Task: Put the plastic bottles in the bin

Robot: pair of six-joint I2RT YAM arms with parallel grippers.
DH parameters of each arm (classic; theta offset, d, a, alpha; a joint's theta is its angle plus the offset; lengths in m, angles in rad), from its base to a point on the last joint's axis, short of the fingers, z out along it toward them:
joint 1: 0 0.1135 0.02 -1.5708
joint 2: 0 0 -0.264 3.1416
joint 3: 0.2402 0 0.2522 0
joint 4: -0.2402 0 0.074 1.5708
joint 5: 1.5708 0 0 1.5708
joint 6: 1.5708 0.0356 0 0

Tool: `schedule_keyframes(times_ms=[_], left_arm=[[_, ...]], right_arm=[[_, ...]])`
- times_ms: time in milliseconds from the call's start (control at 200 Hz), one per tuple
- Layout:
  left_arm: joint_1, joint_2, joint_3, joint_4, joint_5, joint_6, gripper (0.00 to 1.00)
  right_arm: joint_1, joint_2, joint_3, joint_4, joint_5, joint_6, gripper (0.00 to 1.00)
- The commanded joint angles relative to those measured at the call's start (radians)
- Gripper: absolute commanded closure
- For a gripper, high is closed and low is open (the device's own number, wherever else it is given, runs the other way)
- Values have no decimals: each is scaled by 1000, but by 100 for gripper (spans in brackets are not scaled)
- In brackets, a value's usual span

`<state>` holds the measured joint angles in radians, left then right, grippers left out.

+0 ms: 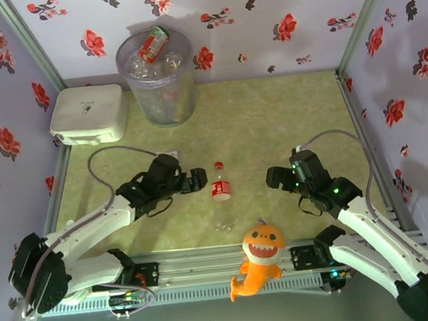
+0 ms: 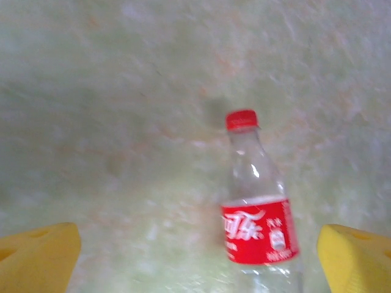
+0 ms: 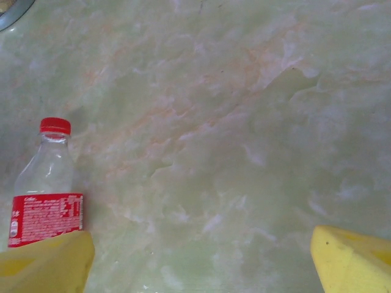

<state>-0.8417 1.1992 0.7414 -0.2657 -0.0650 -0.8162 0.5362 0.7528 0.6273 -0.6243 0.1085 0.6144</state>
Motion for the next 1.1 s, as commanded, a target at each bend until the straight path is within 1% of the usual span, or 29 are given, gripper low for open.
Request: schedule_keyframes(times_ms=[0,80,210,330,505,680,855,1010,1095], left_arm=[[-87,58,62,-134,-50,-152,0],[-153,105,107,-177,-81,-158,0],[-202,220,157,-124,-78,-154,0],[-225,341,217,-92,-54,-138,0],[-226,452,237,-78,-32,-113,0],[-226,481,212,-54,-18,-117,0],[-214,485,187,-35,-13,-108,3],[-199,469,167,-55,-20,-101,10],[-185,448,149,-73,-35,-91,17]], right_arm=[[5,-12,27,-11,35,18,7],[2,-16,25,-12,54,22,7],[-5,-2,21,18,53,27,6],[-7,9,30,7,50,16,6],[-11,-23,18,-14,71,4,6],[-18,-26,9,-10,70,2,5],[-19,-19,2,5,66,1,5],[-21,-21,2,-2,67,-4,5],[-22,-20,1,-2,69,-7,5]])
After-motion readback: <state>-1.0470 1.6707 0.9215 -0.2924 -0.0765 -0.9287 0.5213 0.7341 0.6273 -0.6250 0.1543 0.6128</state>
